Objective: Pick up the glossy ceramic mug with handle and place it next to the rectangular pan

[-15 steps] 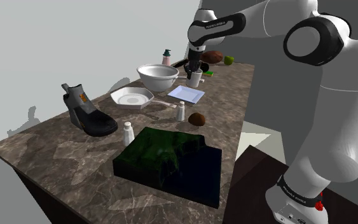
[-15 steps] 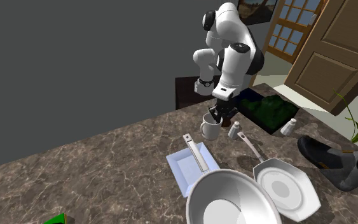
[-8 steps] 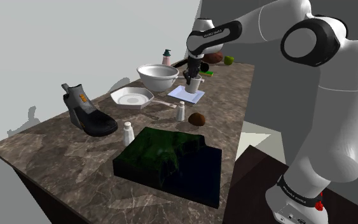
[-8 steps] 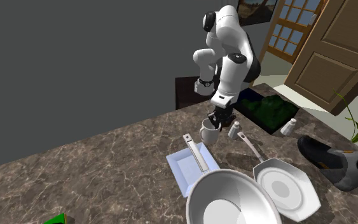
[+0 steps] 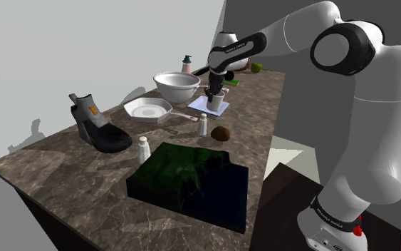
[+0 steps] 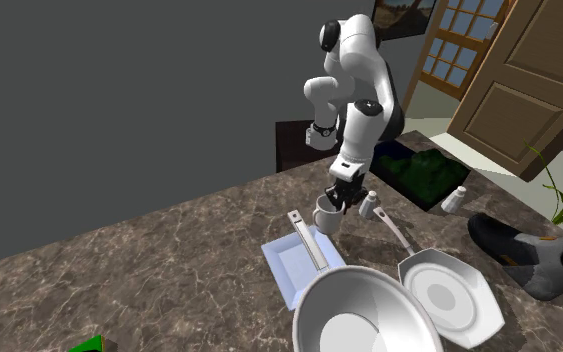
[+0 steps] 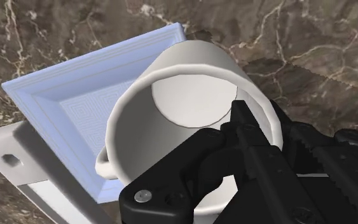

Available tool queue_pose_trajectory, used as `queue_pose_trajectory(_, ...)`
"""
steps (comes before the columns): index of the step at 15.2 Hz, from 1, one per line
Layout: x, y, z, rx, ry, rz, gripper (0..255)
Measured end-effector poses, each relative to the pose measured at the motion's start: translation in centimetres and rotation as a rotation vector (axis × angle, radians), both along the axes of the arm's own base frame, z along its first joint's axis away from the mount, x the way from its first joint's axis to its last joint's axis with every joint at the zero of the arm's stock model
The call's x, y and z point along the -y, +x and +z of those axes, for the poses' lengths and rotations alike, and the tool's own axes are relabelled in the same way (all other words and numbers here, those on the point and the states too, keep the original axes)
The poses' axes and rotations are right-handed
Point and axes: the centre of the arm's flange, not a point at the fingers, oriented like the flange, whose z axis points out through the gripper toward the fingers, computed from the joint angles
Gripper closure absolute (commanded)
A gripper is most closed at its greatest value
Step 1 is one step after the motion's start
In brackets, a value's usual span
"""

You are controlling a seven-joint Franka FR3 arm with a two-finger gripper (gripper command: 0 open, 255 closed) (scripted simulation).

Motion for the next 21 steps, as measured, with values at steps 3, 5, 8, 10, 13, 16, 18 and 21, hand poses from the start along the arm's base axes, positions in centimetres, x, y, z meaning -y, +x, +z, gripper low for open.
queue_pose_trajectory(3, 0.1, 0.2, -1.4, 0.000, 0.000, 0.000, 255)
queue_pose_trajectory(5, 0.0, 0.2, -2.5, 0.000, 0.000, 0.000, 255)
queue_pose_trajectory(8, 0.0, 0.1, -4.0, 0.001, 0.000, 0.000, 255)
queue_pose_trajectory(10, -0.1, 0.2, -4.3, 0.003, 0.000, 0.001, 255)
queue_pose_trajectory(13, -0.1, 0.2, -4.3, 0.005, 0.000, 0.001, 255)
queue_pose_trajectory(16, -0.1, 0.2, -4.3, 0.005, 0.000, 0.002, 0)
queue_pose_trajectory(18, 0.0, 0.2, -4.5, 0.002, 0.000, 0.001, 0)
queue_pose_trajectory(21, 0.0, 0.2, -4.6, 0.001, 0.000, 0.000, 0)
